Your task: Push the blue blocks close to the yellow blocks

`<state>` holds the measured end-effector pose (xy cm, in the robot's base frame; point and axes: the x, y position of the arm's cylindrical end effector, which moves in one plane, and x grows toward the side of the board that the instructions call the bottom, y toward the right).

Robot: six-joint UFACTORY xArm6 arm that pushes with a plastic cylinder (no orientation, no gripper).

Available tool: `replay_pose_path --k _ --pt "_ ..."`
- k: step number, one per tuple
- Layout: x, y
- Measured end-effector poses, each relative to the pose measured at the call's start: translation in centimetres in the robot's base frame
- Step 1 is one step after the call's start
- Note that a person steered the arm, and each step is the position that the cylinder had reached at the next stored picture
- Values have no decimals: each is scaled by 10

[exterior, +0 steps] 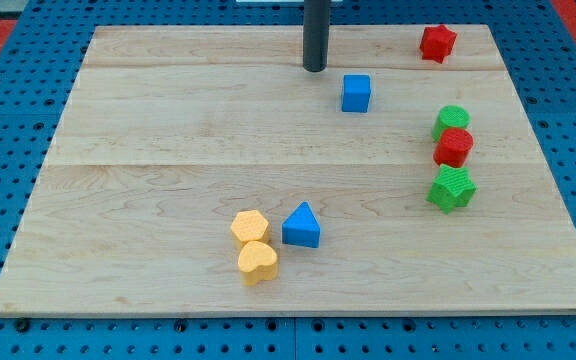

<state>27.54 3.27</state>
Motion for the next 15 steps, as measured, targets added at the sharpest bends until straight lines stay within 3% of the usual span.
replay_pose_path --k 2,4,5,7,12,13,14,15 --pt "18 -6" --pt "20 60" --pt "48 68" --pt "81 17" --pt "73 14" --pt "99 0" --pt "97 -7" --pt "129 -7"
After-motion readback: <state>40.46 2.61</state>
